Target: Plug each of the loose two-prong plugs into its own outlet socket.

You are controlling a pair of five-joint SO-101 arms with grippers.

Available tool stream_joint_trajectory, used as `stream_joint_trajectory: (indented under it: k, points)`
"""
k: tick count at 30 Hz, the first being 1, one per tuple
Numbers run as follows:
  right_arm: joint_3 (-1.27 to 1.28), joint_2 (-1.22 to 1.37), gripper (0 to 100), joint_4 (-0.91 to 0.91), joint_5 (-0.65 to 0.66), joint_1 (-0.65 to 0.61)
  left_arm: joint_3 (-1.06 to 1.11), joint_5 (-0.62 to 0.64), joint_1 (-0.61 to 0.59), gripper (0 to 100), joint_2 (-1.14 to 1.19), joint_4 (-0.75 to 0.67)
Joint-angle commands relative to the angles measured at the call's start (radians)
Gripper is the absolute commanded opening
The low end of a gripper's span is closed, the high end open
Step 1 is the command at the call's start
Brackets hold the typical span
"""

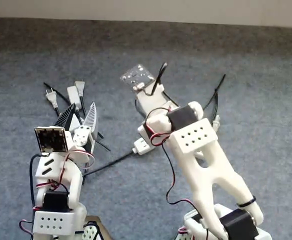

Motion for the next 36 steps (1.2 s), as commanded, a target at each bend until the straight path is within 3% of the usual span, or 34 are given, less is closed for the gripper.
stream_joint_trajectory:
  k: [1, 8, 36]
  points:
    - [0.067, 0.001, 0.8, -0.113, 0.028, 0.025, 0.018, 0.005, -0.005, 19, 0.001, 0.002]
    - [0.153, 0.004, 0.8, -0.22, 0.037, 0.058, 0.019, 0.005, -0.001, 19, 0.001, 0.015]
    - [0.12, 0.16, 0.8, -0.259, 0.087, 0.07, 0.019, 0.005, -0.001, 19, 0.001, 0.017]
